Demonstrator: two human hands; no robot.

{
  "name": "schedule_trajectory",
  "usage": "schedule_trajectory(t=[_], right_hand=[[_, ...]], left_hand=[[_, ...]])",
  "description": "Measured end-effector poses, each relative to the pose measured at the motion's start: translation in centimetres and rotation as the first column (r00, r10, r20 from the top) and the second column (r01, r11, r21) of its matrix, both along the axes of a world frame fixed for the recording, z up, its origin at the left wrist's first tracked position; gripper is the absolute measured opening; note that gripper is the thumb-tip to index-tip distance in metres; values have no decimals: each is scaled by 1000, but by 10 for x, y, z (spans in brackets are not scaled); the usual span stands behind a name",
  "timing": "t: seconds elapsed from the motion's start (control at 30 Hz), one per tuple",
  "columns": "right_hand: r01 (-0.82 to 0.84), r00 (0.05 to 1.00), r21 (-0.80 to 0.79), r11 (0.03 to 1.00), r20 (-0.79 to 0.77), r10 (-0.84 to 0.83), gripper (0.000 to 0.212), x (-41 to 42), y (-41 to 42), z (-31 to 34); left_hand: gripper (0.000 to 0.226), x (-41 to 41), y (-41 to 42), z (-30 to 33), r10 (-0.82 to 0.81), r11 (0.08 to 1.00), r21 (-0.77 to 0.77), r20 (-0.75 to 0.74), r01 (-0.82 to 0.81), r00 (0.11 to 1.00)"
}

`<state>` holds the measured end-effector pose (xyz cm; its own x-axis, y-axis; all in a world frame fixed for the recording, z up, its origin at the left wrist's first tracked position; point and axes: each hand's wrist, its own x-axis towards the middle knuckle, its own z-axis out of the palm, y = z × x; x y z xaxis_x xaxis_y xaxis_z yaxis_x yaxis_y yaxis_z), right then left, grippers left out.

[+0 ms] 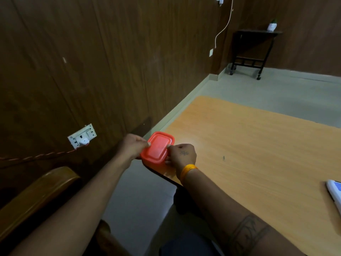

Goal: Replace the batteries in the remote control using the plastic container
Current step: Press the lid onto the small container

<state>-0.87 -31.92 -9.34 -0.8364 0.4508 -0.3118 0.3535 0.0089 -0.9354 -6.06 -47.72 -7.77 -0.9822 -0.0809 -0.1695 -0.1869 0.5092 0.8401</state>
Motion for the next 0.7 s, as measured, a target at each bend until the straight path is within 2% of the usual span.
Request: schedule_trajectory(t=[0.37,0.47,0.53,0.6,0.7], right_hand=[[23,1000,11,1000,-7,-23,43,0,-5,-14],[37,999,14,999,-18,-36,42,10,-1,-10],[46,998,128,991,-56,-39,47,14,4,-12],[50,996,200,979,-88,-33,54,22,7,-9],[91,984,129,988,-164,-70,56,33,9,5]], left_hand=[[12,-9,0,-7,14,1000,-5,-14,-14,1000],[13,-6,-2,-3,37,999,-21,-86,-39,996],[5,-2,-3,3,64,998,8,-135,-63,989],[7,5,0,10,106,993,67,-186,-95,977],[15,25,14,25,149,984,136,-293,-113,944]])
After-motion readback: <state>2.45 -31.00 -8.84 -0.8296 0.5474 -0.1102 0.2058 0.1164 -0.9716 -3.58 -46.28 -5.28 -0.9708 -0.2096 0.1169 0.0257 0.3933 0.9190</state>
